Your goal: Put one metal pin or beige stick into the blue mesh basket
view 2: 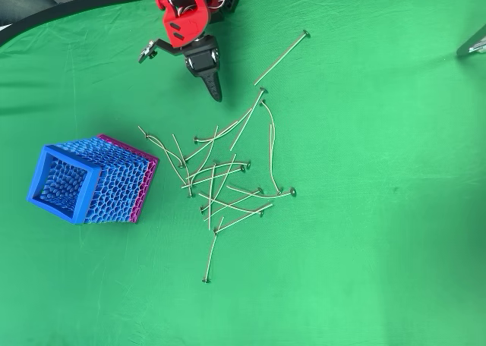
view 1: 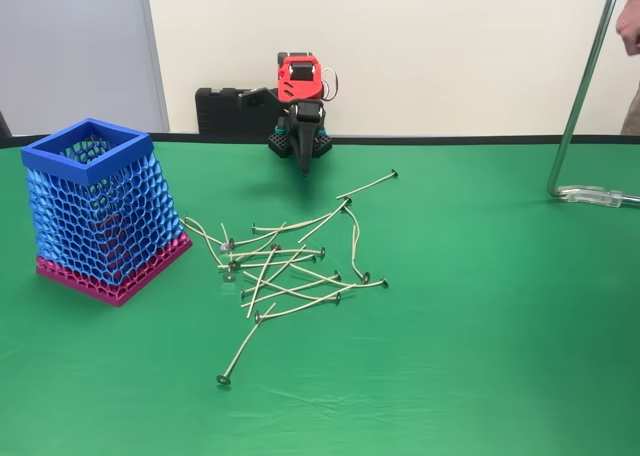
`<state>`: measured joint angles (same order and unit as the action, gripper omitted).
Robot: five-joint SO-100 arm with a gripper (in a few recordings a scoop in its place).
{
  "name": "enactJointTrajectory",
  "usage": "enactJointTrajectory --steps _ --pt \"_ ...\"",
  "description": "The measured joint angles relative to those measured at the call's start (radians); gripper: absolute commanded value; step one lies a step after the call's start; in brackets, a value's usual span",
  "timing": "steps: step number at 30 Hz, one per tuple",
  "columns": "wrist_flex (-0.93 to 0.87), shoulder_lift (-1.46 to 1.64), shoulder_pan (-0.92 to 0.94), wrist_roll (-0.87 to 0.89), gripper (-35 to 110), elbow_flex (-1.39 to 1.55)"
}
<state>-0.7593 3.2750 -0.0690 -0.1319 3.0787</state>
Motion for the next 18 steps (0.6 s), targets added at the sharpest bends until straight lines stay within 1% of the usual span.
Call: enactJointTrajectory --steps 8,18 --pt "-0.083 0.041 -0.002 0.015 1 0.000" --pt "-0.089 0.041 -0.002 0.023 1 0.000"
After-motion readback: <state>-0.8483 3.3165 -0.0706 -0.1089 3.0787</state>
